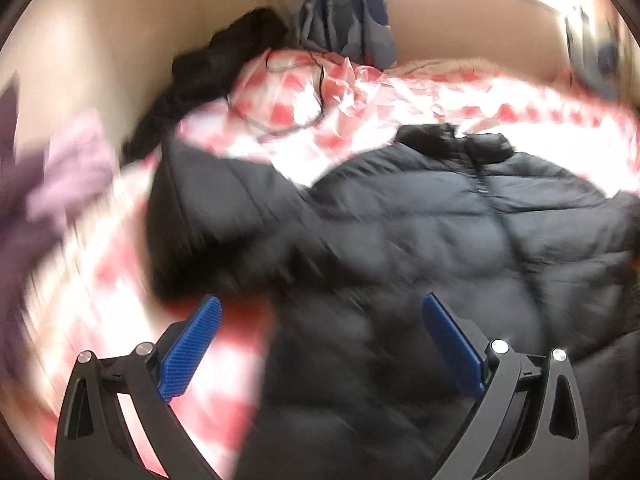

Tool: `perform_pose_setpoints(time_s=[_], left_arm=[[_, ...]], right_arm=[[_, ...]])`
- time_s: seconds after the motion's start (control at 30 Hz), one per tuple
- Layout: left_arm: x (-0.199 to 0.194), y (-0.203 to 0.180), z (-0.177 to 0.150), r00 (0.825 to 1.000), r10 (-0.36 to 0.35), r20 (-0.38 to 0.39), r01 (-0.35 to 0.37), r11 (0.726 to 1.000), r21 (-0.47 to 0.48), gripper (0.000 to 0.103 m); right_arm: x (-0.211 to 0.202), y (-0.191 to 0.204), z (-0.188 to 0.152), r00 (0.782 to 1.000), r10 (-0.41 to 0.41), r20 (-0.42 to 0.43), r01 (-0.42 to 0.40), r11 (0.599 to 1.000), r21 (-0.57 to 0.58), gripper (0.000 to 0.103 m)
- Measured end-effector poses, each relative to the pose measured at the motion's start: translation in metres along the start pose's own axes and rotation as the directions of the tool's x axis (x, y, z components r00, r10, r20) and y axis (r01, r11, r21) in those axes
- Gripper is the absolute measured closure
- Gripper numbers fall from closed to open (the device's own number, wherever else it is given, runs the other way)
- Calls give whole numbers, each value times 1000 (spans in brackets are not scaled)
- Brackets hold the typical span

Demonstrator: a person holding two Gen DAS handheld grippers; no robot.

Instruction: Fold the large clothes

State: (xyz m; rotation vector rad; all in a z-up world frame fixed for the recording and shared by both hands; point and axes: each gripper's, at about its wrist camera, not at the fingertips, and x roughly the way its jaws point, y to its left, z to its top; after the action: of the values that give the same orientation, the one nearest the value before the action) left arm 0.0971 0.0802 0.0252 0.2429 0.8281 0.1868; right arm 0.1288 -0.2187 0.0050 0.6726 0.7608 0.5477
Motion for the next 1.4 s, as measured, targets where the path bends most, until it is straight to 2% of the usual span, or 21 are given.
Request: perform_pose_setpoints(time_s=[0.07,0.13,0.2,0.37,0.4,0.43,0.47,0.5,0.57,0.7,0.8,0.87,0.97,1.07,1.1,1.13,1.2,1.27,1.3,1.37,1.4], left_arm=[[19,4,17,999,36,0,-36,997,74,6],[58,11,40,998,48,-51,-42,992,117,6],[93,21,55,993,70,-96,-60,992,107,6],[166,37,66,974,32,-225,-18,998,65,7],[181,36,64,963,71,-261,-48,994,95,12],[189,36,61,955,99,-281,-69,991,115,39],[197,40,62,943,138,-303,-104,987,124,56],[198,46,63,940,125,-317,-99,990,96,79],[189,66,71,948,26,-316,-32,999,-12,96],[129,94,106,980,74,-186,-80,996,-27,98],[46,142,143,998,58,-10,-59,988,-145,98],[0,189,158,995,63,84,-41,969,-242,98],[-65,274,160,979,99,178,-12,901,-433,98],[-100,356,134,977,127,174,17,760,-650,96],[-100,378,120,983,114,141,20,706,-708,91],[-93,395,108,994,75,73,3,676,-737,70],[-91,416,87,998,42,42,6,631,-776,54],[-101,427,70,994,-7,108,92,586,-805,54],[-112,429,63,991,8,136,108,569,-815,54],[-136,429,54,985,87,146,79,529,-845,38],[-147,427,52,977,121,175,87,524,-848,30]], right_arm=[[27,5,-20,997,-32,-69,28,998,-50,22],[42,-1,-39,989,-45,-140,40,998,-39,22],[47,-5,-44,986,-33,-161,33,999,-2,22],[54,-5,-42,986,-11,-165,14,1000,21,22],[54,-4,-53,986,-6,-166,11,1000,27,22],[51,-7,-52,986,-2,-167,8,999,37,22],[52,-9,-51,986,2,-169,5,999,45,22],[49,-9,-54,986,4,-169,4,999,47,22],[46,-9,-56,986,6,-167,2,999,51,22],[43,-10,-56,987,9,-163,0,999,52,22],[44,-10,-56,987,4,-164,4,999,46,22],[45,-10,-56,986,-2,-165,9,999,42,22],[47,-8,-57,986,-10,-167,16,999,33,21],[49,-8,-57,985,-9,-173,16,999,36,21],[50,-9,-57,984,-5,-176,12,999,41,21],[52,-8,-57,984,-2,-178,10,999,44,21],[53,-9,-56,983,-2,-181,10,999,44,21],[54,-11,-57,982,0,-189,9,999,50,20],[55,-13,-57,981,0,-196,11,998,54,20],[56,-15,-57,980,3,-198,10,998,66,20],[56,-15,-56,980,5,-200,9,998,69,20]])
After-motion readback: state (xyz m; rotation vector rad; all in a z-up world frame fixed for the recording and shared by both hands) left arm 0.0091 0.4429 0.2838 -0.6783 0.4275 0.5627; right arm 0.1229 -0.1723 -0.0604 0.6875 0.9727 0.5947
